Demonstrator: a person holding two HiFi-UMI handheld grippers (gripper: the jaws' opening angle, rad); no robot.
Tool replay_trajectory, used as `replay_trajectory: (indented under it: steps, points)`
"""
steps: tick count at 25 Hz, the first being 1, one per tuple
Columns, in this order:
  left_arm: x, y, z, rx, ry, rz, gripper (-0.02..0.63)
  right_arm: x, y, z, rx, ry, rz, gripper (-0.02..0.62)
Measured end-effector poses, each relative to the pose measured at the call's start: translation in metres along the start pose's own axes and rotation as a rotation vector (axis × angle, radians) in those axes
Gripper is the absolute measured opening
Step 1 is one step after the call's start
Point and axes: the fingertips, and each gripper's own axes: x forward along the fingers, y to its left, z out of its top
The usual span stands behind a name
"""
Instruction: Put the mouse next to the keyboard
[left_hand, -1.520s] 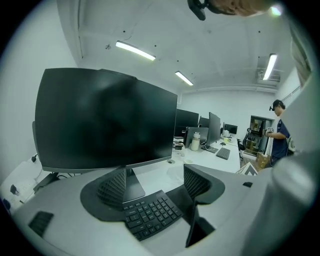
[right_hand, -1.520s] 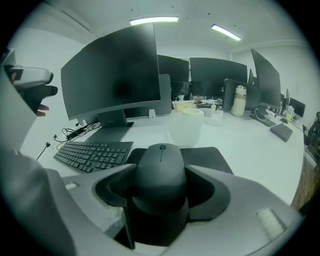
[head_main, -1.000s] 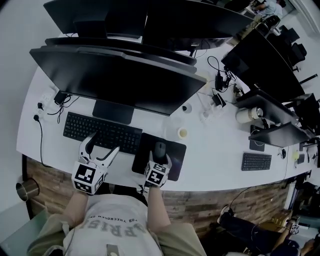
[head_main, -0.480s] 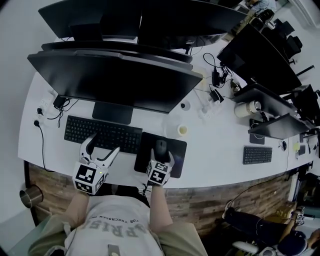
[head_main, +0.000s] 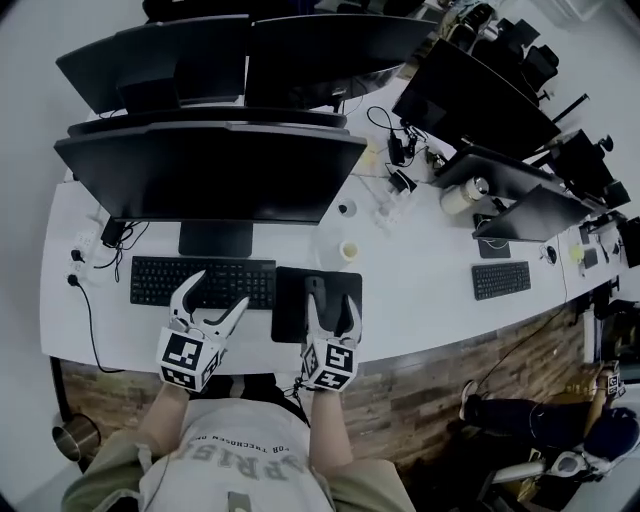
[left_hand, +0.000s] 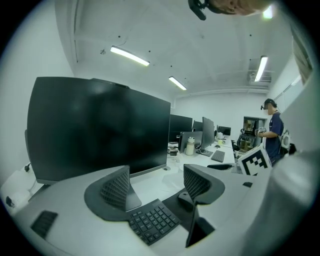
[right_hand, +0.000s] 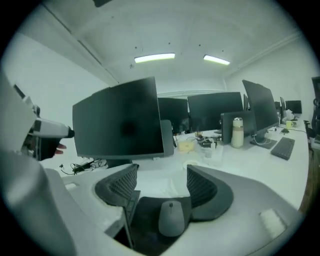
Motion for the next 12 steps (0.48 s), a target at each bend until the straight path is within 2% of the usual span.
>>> replay_trajectory:
  steps: [5, 8, 10, 12]
  points:
    - [-0.006, -0.017, 0.022, 0.036, -0.08, -0.063, 0.338, -0.041, 0.025, 0.053, 0.024, -0.145, 0.064, 0.299]
    - [-0.013, -0.023, 0.027, 0.043, -0.114, -0.088, 0.295, -0.062, 0.038, 0.072, 0.011, -0.202, 0.061, 0.297]
    - [-0.019, -0.027, 0.031, 0.045, -0.136, -0.11, 0.254, -0.076, 0.044, 0.079, -0.031, -0.223, 0.036, 0.268]
    - [-0.025, -0.031, 0.037, 0.047, -0.157, -0.141, 0.22, -0.088, 0.051, 0.084, -0.084, -0.237, 0.0, 0.191]
